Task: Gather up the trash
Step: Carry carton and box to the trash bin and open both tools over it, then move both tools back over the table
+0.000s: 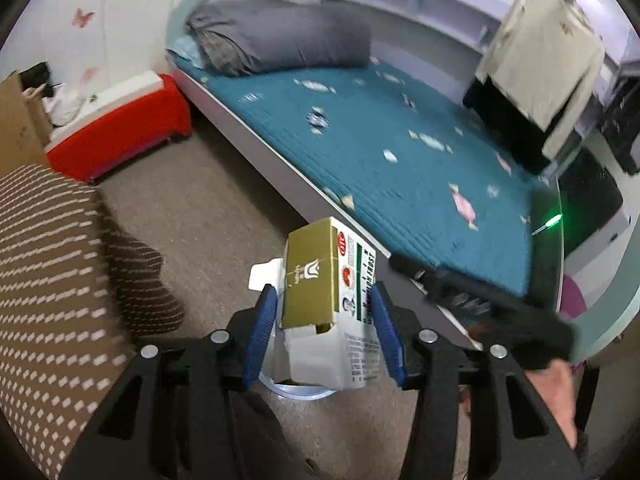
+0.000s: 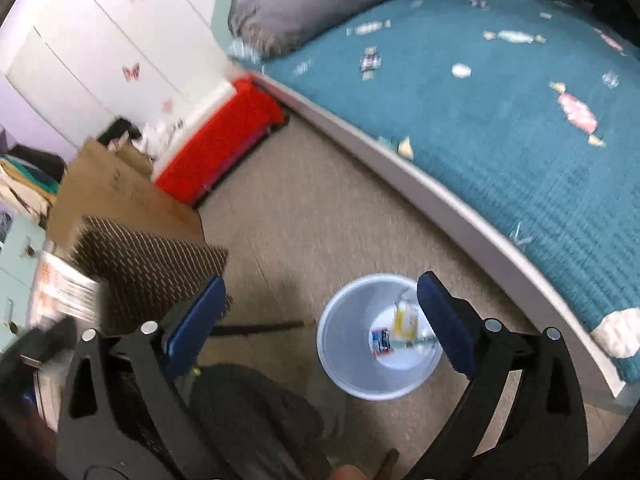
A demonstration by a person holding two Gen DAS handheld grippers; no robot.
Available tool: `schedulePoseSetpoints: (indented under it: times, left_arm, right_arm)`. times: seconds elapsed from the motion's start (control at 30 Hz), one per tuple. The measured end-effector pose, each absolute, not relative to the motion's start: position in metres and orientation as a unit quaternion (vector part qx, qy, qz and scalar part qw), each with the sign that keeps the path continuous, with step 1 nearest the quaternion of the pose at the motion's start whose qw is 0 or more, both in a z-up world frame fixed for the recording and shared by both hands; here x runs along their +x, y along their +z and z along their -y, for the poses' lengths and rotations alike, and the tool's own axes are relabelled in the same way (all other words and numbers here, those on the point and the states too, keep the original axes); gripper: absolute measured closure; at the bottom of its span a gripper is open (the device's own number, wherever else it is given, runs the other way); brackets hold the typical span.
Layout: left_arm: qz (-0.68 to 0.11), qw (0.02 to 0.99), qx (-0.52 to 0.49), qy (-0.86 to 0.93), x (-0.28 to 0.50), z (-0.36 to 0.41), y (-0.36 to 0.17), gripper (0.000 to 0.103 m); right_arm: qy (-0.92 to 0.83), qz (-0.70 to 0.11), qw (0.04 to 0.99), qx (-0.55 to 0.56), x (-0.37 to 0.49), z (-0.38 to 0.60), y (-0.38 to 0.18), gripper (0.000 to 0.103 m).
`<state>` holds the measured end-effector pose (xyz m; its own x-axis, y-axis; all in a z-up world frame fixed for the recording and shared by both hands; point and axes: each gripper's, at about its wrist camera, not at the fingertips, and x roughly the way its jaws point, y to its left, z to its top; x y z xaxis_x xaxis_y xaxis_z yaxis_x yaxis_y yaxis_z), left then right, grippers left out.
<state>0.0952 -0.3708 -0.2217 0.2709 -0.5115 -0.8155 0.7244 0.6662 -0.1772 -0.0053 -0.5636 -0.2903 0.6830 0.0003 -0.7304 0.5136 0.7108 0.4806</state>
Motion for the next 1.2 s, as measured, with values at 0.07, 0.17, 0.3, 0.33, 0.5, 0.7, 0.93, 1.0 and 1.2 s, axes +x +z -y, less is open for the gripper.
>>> schedulePoseSetpoints:
  times: [0.07, 0.17, 0.3, 0.33, 0.5, 0.7, 0.93, 1.0, 1.2]
  left_arm:
    - [-0.461, 0.792, 0.131, -0.379, 0.098, 0.38, -0.228, 0.013]
    - [-0.456, 0.803, 0.125, -0.362, 0.102, 0.38, -0.226, 0.011]
    - [-0.448, 0.816, 0.097, -0.351, 0.106, 0.366, -0.214, 0.011]
    - [-0.441, 0.82, 0.094, -0.352, 0.104, 0.362, -0.21, 0.011]
    - [-0.418, 0.836, 0.083, -0.346, 0.097, 0.344, -0.188, 0.01]
    - [-0.385, 0.856, 0.068, -0.338, 0.091, 0.313, -0.161, 0.009]
    - [-0.357, 0.879, 0.05, -0.312, 0.095, 0.265, -0.137, 0.008]
    - [-0.351, 0.885, 0.045, -0.303, 0.097, 0.249, -0.131, 0.008]
    - [-0.321, 0.913, 0.022, -0.25, 0.106, 0.181, -0.111, 0.007]
  right_arm:
    - [-0.156, -0.356, 0.854, 0.345, -0.008, 0.566, -0.28, 0.008]
    - [-0.156, -0.342, 0.858, 0.35, -0.012, 0.567, -0.271, 0.006]
    - [-0.158, -0.339, 0.859, 0.349, -0.012, 0.563, -0.266, 0.006]
    - [-0.159, -0.338, 0.86, 0.347, -0.012, 0.562, -0.265, 0.006]
    - [-0.156, -0.327, 0.871, 0.333, -0.01, 0.545, -0.247, 0.006]
    - [-0.139, -0.306, 0.89, 0.307, -0.004, 0.516, -0.212, 0.006]
    - [-0.11, -0.294, 0.911, 0.267, 0.013, 0.471, -0.169, 0.006]
    - [-0.1, -0.294, 0.916, 0.253, 0.02, 0.455, -0.157, 0.006]
    - [-0.054, -0.295, 0.931, 0.207, 0.047, 0.397, -0.128, 0.006]
